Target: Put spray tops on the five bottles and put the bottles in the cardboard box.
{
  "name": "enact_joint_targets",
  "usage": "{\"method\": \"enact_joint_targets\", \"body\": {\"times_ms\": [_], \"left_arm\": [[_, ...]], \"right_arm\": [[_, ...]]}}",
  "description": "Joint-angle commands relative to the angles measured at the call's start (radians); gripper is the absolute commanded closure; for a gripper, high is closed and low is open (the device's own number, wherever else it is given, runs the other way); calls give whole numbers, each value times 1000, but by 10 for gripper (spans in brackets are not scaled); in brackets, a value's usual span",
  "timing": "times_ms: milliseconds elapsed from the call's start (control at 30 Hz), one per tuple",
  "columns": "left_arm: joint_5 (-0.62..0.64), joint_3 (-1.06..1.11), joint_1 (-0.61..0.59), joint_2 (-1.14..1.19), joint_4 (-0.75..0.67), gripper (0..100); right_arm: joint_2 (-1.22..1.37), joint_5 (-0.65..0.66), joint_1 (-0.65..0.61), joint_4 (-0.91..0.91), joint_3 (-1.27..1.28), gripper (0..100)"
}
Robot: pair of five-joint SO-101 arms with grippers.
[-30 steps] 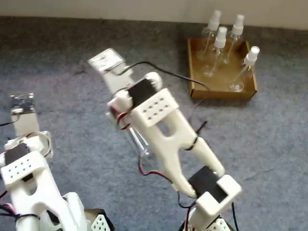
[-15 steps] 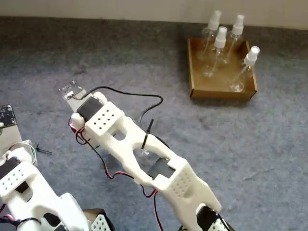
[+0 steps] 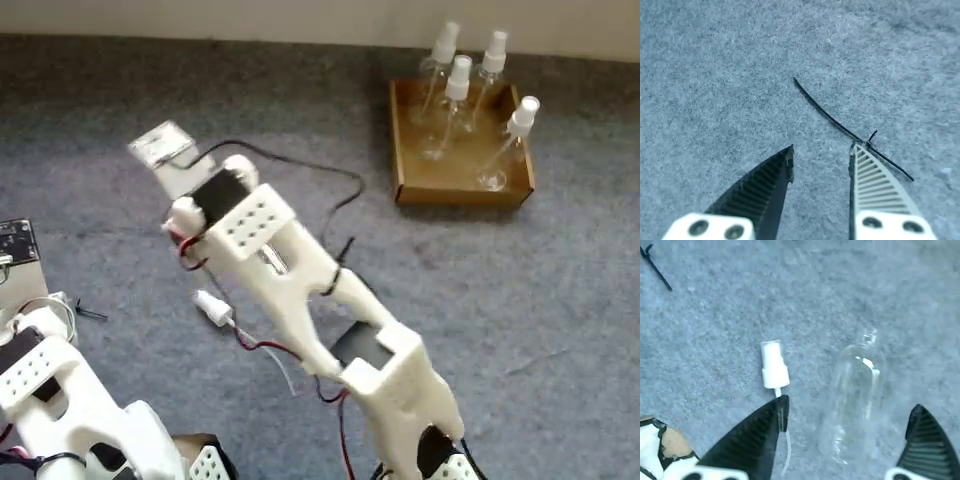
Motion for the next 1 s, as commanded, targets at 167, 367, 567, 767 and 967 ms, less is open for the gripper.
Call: {"method": "enact_joint_targets", "body": {"times_ms": [167,367,567,767,967], "left_arm": [[-26,-5,-5,-18,-12,818],[-28,-4,-4,-18,-12,818],[-26,-5,33,-18,-12,818],[-26,-5,33,-24,-12,818],[-26,-5,33,-24,-12,818]], "right_arm": [[-188,282,130,-104,438,656],[-188,345,171,-165,539,656],[-188,344,117,-308,662,656],[-189,342,102,-367,788,656],[-188,235,25,-421,796,657]]}}
